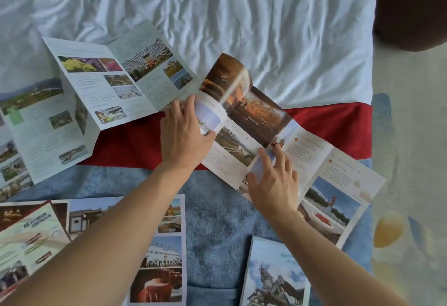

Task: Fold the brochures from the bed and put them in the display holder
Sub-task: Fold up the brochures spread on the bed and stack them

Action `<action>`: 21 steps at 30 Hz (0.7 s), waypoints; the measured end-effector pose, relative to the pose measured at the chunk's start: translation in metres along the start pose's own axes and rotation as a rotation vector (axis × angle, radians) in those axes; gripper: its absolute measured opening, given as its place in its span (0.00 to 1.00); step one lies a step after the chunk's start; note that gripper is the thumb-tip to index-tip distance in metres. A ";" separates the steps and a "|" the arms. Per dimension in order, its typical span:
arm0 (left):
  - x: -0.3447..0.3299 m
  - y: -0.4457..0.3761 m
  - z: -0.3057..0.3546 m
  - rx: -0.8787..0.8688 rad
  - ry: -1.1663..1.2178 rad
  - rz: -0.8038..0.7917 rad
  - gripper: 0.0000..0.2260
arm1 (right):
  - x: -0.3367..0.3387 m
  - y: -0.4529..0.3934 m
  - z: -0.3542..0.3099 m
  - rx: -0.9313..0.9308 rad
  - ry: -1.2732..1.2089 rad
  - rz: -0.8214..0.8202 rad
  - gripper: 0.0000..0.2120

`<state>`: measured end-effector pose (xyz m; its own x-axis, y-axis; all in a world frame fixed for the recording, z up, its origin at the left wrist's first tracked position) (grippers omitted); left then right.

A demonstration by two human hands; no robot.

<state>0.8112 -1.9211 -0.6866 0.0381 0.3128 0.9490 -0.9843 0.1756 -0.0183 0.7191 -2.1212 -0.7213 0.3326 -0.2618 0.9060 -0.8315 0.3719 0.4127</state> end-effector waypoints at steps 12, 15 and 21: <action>-0.024 0.030 0.049 -0.105 0.176 -0.295 0.40 | 0.005 0.017 0.023 0.086 0.007 0.008 0.30; -0.028 0.027 0.047 -0.006 0.241 -0.350 0.41 | 0.004 0.017 0.032 0.065 0.008 0.018 0.31; -0.032 0.029 0.050 0.006 0.186 -0.281 0.29 | 0.003 0.016 0.059 -0.198 -0.039 0.023 0.43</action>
<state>0.7732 -1.9733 -0.7018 0.3384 0.4184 0.8429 -0.9318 0.2738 0.2382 0.6806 -2.1685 -0.7172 0.2937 -0.2838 0.9128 -0.7338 0.5450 0.4056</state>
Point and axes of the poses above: each hand's wrist, its own y-axis away from the middle knuckle, its own x-axis out of the back of the hand, z = x × y, the point moved 1 cm from there along -y, towards the middle knuckle, and after that the axes turned 15 degrees about -x, right-handed, at the moved point
